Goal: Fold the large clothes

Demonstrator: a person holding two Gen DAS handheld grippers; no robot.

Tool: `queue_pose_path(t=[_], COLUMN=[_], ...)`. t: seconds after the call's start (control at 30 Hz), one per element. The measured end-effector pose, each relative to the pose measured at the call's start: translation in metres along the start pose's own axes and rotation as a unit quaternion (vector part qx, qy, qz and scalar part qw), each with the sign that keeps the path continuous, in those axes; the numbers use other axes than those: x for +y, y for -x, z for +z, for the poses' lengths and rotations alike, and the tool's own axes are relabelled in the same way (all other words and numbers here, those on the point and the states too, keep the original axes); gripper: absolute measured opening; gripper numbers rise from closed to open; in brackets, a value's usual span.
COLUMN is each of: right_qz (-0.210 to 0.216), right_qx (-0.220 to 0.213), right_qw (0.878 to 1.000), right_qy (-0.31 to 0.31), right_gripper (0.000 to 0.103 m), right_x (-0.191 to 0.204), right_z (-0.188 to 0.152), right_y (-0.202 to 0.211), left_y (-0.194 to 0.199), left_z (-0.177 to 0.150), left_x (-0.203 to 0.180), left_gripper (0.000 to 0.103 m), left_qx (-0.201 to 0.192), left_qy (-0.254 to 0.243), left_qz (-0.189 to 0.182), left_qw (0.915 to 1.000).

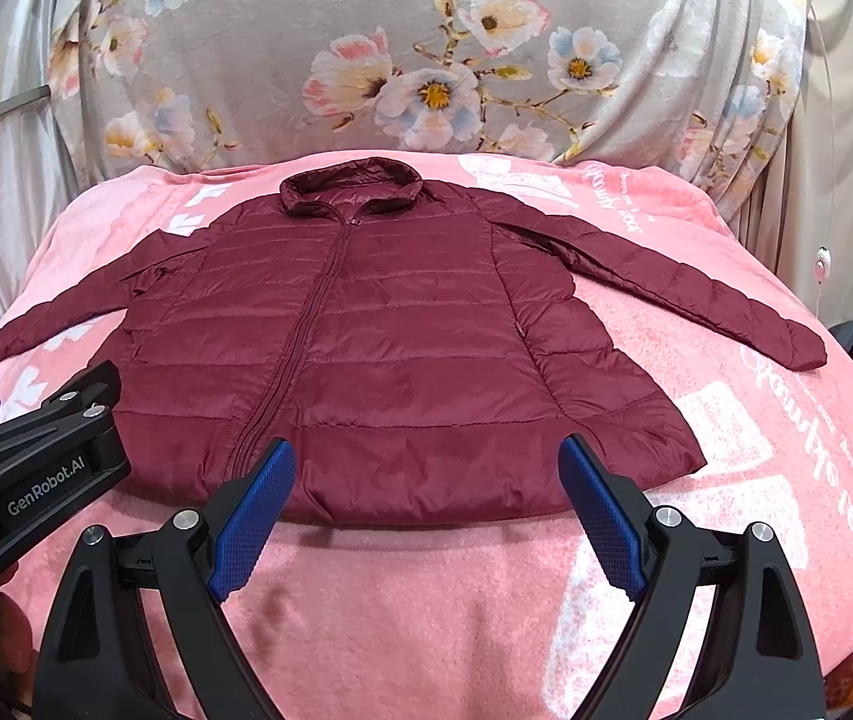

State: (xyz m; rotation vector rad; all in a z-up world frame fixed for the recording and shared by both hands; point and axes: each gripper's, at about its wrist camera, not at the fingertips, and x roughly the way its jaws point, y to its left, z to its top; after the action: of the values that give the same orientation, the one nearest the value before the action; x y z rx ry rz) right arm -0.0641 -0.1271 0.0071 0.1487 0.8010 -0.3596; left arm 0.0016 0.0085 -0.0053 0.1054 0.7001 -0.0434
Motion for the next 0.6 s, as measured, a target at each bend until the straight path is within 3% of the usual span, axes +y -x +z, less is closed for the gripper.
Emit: queue_pose_path(t=[0.2,0.6], right_qz=[-0.023,0.0], right_qx=[0.02,0.009], right_qw=[1.0,1.0], right_qy=[0.009,0.0], right_gripper=[0.087,0.087], right_x=[-0.003,0.007], right_z=[0.008,0.015], right_y=[0.009,0.002], left_y=[-0.001,-0.014], left_z=[0.004,0.007], left_x=[-0.008,0.001], left_gripper=[0.098,0.098], left_qx=[-0.001,0.011], left_qy=[-0.003,0.004], left_qz=[-0.011,-0.005], left_qw=[0.9999,0.9999])
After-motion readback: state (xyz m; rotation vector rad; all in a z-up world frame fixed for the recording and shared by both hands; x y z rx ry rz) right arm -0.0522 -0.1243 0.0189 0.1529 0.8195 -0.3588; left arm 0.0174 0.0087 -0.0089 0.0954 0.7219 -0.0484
